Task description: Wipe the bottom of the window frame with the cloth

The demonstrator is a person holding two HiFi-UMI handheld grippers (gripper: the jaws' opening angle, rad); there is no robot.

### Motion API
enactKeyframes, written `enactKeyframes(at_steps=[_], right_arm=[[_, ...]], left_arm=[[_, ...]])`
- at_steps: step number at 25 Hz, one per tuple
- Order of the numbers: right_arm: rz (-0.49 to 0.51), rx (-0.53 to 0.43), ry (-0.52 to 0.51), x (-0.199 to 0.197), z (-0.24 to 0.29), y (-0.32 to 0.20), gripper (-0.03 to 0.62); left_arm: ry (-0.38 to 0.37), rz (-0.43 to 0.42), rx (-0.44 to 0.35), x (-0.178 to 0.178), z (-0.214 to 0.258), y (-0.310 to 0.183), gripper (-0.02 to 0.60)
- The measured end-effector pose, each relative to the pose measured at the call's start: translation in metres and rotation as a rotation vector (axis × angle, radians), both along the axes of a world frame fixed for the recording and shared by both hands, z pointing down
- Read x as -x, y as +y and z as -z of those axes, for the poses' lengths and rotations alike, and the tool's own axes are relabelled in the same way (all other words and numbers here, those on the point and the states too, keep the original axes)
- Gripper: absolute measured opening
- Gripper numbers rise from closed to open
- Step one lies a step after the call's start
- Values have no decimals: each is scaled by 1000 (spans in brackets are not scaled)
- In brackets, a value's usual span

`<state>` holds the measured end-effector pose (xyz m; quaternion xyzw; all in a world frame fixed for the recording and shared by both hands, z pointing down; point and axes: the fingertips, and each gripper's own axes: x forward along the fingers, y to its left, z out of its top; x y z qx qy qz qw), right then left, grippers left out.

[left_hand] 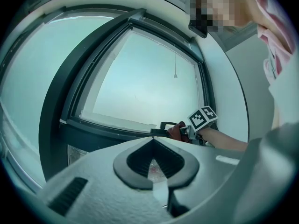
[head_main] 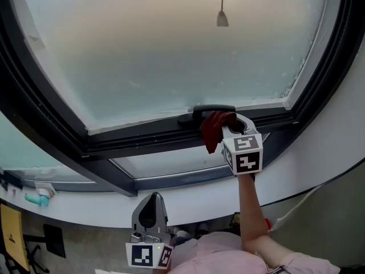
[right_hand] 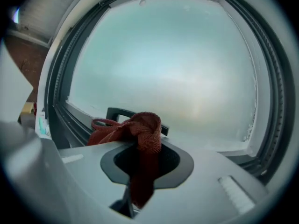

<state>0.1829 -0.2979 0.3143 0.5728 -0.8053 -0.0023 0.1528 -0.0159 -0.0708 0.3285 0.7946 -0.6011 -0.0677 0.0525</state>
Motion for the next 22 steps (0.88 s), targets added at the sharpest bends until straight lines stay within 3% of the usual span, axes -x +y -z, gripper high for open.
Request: enactKeyframes(at_steps=[4, 9, 22], right_arm=[[-48, 53, 43, 0, -4, -13, 66], [-19, 95, 38, 2, -5, -16, 66], [-63, 97, 133, -27, -5, -18, 67]], left_arm=[[4, -1, 9, -2, -2, -4, -5], [8, -29, 13, -12, -3, -7, -5], [11, -35, 15, -22, -3, 3, -5]])
